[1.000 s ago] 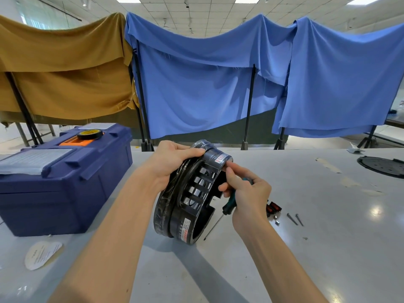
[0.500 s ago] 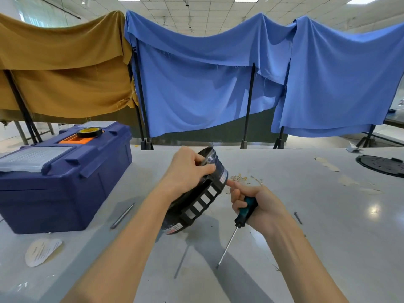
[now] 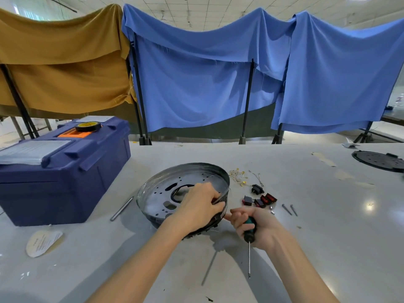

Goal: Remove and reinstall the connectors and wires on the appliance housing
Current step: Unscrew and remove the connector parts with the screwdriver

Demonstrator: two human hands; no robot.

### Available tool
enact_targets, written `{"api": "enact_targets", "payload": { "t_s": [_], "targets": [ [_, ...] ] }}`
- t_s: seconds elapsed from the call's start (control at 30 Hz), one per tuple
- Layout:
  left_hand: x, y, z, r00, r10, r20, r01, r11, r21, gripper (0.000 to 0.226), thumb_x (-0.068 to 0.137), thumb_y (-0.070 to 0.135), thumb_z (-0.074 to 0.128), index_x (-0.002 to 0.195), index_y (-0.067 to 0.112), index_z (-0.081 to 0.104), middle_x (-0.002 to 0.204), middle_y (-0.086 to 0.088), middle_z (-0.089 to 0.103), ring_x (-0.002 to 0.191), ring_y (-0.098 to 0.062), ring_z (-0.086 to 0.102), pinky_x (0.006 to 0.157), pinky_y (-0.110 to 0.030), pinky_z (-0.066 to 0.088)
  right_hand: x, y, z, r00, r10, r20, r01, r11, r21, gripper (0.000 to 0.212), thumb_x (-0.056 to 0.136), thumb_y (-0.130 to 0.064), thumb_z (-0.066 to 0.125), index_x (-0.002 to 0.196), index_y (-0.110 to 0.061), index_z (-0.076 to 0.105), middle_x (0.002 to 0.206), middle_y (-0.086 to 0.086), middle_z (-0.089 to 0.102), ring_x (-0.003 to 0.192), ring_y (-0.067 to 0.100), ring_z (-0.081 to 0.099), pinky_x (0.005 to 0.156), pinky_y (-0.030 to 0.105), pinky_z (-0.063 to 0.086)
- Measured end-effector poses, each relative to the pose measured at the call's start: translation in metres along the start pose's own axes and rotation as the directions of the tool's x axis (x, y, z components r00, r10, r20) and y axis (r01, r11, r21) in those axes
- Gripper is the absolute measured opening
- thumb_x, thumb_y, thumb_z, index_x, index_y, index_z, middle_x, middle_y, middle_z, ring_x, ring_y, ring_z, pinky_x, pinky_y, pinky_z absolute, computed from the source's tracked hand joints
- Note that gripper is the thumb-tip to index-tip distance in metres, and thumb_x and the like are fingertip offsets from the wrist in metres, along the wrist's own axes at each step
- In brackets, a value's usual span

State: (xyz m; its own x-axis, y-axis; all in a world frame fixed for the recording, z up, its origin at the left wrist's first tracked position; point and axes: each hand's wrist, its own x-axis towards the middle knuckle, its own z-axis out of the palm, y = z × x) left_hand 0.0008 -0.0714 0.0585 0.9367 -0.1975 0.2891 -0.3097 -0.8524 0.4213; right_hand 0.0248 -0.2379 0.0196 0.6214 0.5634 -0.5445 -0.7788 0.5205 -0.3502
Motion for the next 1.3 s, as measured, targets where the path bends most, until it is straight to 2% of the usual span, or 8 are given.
{"api": "enact_targets", "payload": {
  "t_s": [0.17, 0.3, 0.67, 0.87, 0.93, 1.03, 1.2, 1.3],
  "targets": [
    [-0.009, -0.002, 0.012, 0.998, -0.006, 0.060, 0.007, 1.000, -0.020, 0.034, 0.086, 0.027, 0.062, 0.065, 0.001, 0.058, 0.076, -0.020, 0.057, 0.073, -0.027, 0.045, 0.070, -0.040, 0.047, -0.004, 0.007, -0.003, 0.999, 0.017, -0.036, -0.017, 1.000, 0.006, 0.013, 0.078, 0.006, 0.044, 0.068, 0.000, 0.051, 0.048, 0.007, 0.043, 0.025, 0.013, 0.042, 0.023, 0.013, 0.027],
    [-0.011, -0.005, 0.015, 0.998, -0.003, 0.069, 0.010, 0.995, -0.098, 0.032, 0.081, 0.024, 0.065, 0.056, 0.007, 0.055, 0.060, -0.013, 0.041, 0.061, -0.019, 0.029, 0.058, -0.033, 0.035, -0.011, 0.013, 0.003, 0.999, 0.004, -0.040, -0.004, 1.000, 0.000, 0.023, 0.076, 0.006, 0.044, 0.056, 0.003, 0.053, 0.047, 0.008, 0.043, 0.026, 0.014, 0.042, 0.024, 0.014, 0.028],
    [-0.017, -0.004, 0.016, 0.995, -0.007, 0.099, 0.018, 0.994, -0.109, 0.044, 0.081, 0.018, 0.066, 0.046, 0.020, 0.039, 0.057, -0.006, 0.037, 0.061, -0.020, 0.029, 0.057, -0.032, 0.031, -0.027, 0.018, 0.007, 0.999, 0.014, 0.034, -0.021, 0.972, 0.234, 0.022, 0.079, 0.006, 0.042, 0.061, 0.006, 0.053, 0.050, 0.006, 0.044, 0.027, 0.015, 0.046, 0.026, 0.015, 0.034],
    [-0.019, -0.004, 0.017, 0.994, -0.023, 0.106, 0.033, 0.995, -0.092, 0.039, 0.081, 0.020, 0.066, 0.049, 0.018, 0.044, 0.058, -0.001, 0.040, 0.064, -0.020, 0.034, 0.059, -0.033, 0.034, -0.031, 0.019, 0.006, 1.000, -0.014, -0.006, 0.015, 0.968, 0.250, 0.016, 0.079, 0.007, 0.043, 0.080, -0.007, 0.050, 0.045, 0.006, 0.042, 0.025, 0.014, 0.043, 0.026, 0.016, 0.034],
    [-0.019, -0.004, 0.019, 0.995, -0.020, 0.097, 0.026, 0.997, -0.066, 0.033, 0.081, 0.021, 0.066, 0.053, 0.013, 0.049, 0.060, -0.003, 0.042, 0.069, -0.021, 0.035, 0.061, -0.034, 0.037, -0.033, 0.015, 0.005, 0.997, -0.054, -0.045, 0.063, 0.973, 0.223, 0.051, 0.076, 0.009, 0.044, 0.119, -0.019, 0.049, 0.045, 0.006, 0.043, 0.026, 0.013, 0.043, 0.026, 0.015, 0.034],
    [-0.017, -0.007, 0.021, 0.994, -0.011, 0.107, 0.017, 0.998, -0.059, 0.030, 0.081, 0.029, 0.068, 0.061, 0.008, 0.059, 0.064, -0.004, 0.047, 0.071, -0.020, 0.038, 0.066, -0.036, 0.043, -0.036, 0.005, 0.003, 0.988, -0.125, -0.093, 0.140, 0.976, 0.170, 0.070, 0.074, 0.008, 0.046, 0.142, -0.002, 0.034, 0.042, 0.004, 0.042, 0.025, 0.012, 0.042, 0.026, 0.014, 0.033],
    [-0.007, -0.014, 0.003, 0.964, -0.051, 0.260, 0.120, 0.959, -0.257, 0.050, 0.089, 0.046, 0.062, 0.059, 0.005, 0.060, 0.055, -0.006, 0.041, 0.047, -0.012, 0.033, 0.049, -0.027, 0.029, -0.037, -0.020, 0.005, 0.958, -0.269, -0.098, 0.283, 0.940, 0.191, 0.021, 0.084, 0.001, 0.048, 0.104, 0.001, 0.055, 0.042, -0.001, 0.040, 0.025, 0.008, 0.039, 0.027, 0.014, 0.029],
    [0.002, -0.020, 0.001, 0.955, -0.062, 0.290, 0.153, 0.941, -0.301, 0.014, 0.089, 0.019, 0.068, 0.088, 0.007, 0.075, 0.078, -0.015, 0.059, 0.054, -0.016, 0.051, 0.053, -0.023, 0.046, -0.034, -0.035, 0.012, 0.912, -0.400, -0.093, 0.411, 0.890, 0.200, 0.015, 0.095, -0.011, 0.048, 0.085, -0.004, 0.055, 0.042, -0.004, 0.037, 0.026, 0.006, 0.037, 0.028, 0.013, 0.025]
  ]
}}
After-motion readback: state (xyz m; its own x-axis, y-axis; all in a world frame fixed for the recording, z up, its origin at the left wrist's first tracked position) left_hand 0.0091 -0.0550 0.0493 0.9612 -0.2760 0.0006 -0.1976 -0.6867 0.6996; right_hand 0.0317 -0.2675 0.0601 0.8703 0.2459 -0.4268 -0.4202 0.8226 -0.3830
